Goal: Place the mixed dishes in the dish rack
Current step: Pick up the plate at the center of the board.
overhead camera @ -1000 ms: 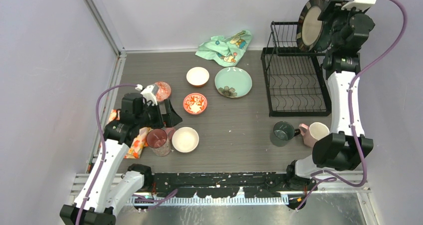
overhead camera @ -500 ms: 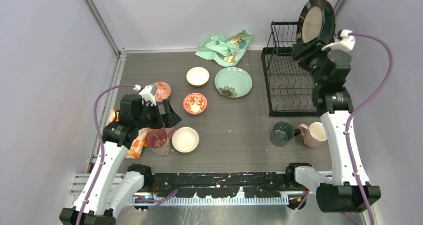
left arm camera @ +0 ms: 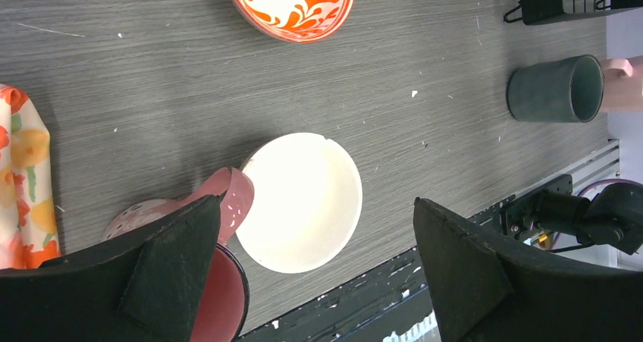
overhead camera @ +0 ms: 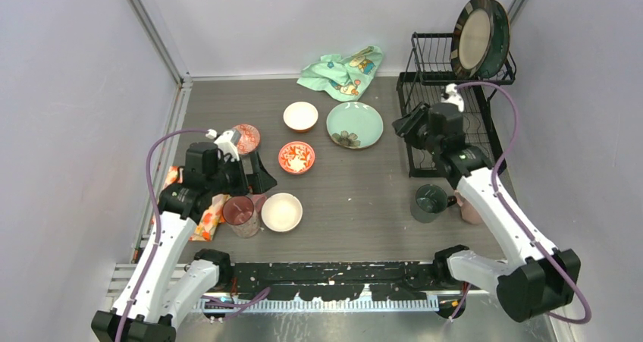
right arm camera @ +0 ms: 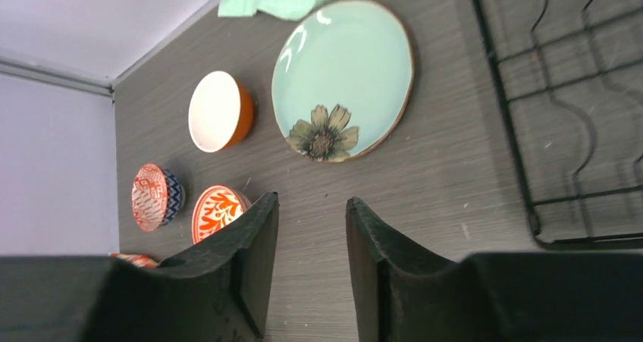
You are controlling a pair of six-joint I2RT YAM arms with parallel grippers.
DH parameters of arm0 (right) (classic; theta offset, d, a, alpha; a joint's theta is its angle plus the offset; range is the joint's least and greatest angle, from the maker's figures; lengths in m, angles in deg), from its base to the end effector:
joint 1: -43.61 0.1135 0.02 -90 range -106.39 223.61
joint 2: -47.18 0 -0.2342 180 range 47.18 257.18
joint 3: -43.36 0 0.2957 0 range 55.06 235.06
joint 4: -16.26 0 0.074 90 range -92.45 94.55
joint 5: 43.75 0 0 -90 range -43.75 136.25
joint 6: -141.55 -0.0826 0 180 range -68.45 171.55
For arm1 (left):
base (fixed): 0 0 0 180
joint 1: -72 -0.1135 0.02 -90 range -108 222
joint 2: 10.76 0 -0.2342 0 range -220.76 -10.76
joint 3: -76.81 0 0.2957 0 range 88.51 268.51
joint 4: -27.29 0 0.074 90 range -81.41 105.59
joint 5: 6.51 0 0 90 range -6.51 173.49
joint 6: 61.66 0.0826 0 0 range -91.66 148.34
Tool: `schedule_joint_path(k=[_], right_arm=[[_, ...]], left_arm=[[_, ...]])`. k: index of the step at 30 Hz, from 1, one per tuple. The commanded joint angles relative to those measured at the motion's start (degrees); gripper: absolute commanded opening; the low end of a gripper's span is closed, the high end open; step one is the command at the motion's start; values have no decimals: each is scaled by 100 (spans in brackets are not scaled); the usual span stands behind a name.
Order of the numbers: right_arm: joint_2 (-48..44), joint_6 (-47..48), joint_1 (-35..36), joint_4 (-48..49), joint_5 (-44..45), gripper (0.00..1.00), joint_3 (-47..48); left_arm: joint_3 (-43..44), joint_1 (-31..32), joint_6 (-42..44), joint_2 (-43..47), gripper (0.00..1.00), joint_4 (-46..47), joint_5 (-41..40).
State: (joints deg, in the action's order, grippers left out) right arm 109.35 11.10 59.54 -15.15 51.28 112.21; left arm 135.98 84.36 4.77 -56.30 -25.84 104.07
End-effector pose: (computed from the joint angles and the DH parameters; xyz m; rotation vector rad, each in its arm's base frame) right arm 0.3350 0.0881 0.2896 0.4896 1.9827 0.5385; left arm 0.2479 -0.0840 0.2541 -0.0287 2.3140 -0.7336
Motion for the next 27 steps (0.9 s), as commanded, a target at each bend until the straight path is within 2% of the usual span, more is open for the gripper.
schedule_joint_path(k=[1, 6, 13, 18, 27], right_arm=[[410, -890, 499, 735, 418, 41, -226], [1153, -1810, 917, 1127, 1101, 42, -124], [2293, -3674, 1230, 1541, 2047, 43, -157], [2972, -4019, 1417, 2183, 2145, 43, -156], [3540, -4447, 1554, 2353, 2232, 43, -211]], left_arm=[[0, 23, 2, 33, 99, 141, 7], [0, 20, 3, 122, 99, 143, -81], [-9, 18, 2, 142, 99, 161, -51], [-9, 21, 11, 170, 99, 161, -28], [-9, 22, 12, 172, 99, 181, 95]])
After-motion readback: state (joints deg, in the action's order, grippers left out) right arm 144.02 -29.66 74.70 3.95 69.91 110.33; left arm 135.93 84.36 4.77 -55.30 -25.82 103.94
